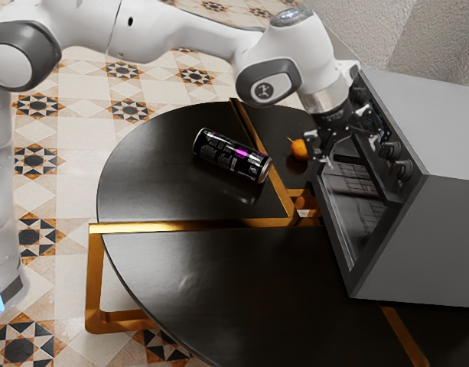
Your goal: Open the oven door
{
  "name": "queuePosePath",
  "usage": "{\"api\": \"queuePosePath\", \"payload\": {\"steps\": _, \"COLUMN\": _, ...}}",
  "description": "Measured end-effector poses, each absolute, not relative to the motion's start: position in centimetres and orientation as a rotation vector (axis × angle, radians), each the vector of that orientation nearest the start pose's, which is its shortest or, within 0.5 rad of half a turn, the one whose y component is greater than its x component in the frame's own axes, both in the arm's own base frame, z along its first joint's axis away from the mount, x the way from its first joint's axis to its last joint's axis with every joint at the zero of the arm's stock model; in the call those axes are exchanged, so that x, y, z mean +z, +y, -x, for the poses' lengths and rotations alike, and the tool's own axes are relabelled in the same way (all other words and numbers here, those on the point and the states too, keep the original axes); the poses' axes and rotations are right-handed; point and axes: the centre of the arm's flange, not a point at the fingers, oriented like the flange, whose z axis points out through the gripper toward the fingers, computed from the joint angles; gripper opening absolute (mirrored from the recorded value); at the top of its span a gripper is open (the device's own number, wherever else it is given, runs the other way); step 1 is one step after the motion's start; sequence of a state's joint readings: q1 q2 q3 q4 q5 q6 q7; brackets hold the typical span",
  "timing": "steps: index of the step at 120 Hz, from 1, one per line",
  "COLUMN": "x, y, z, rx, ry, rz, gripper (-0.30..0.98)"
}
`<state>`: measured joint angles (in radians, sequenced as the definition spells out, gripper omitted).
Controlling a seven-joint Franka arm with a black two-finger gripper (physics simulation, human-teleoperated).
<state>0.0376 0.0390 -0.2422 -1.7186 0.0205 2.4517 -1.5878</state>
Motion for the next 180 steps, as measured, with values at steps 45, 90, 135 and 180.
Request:
{"api": "queuePosePath", "payload": {"steps": 45, "x": 61.8, "y": -9.1, "z": -61.7, "rx": 0.571, "ry": 1.688, "rz": -1.926, "gripper": 0.67}}
{"api": "queuePosePath", "payload": {"steps": 90, "x": 58.9, "y": -8.7, "z": -60.9, "rx": 0.469, "ry": 1.751, "rz": -1.908, "gripper": 0.67}}
{"api": "queuePosePath", "payload": {"steps": 135, "x": 56.8, "y": -7.5, "z": -51.4, "rx": 0.432, "ry": 1.862, "rz": -1.882, "gripper": 0.66}}
{"api": "queuePosePath", "payload": {"steps": 180, "x": 61.7, "y": -13.8, "z": -39.9, "rx": 0.644, "ry": 1.800, "rz": -1.813, "gripper": 0.67}}
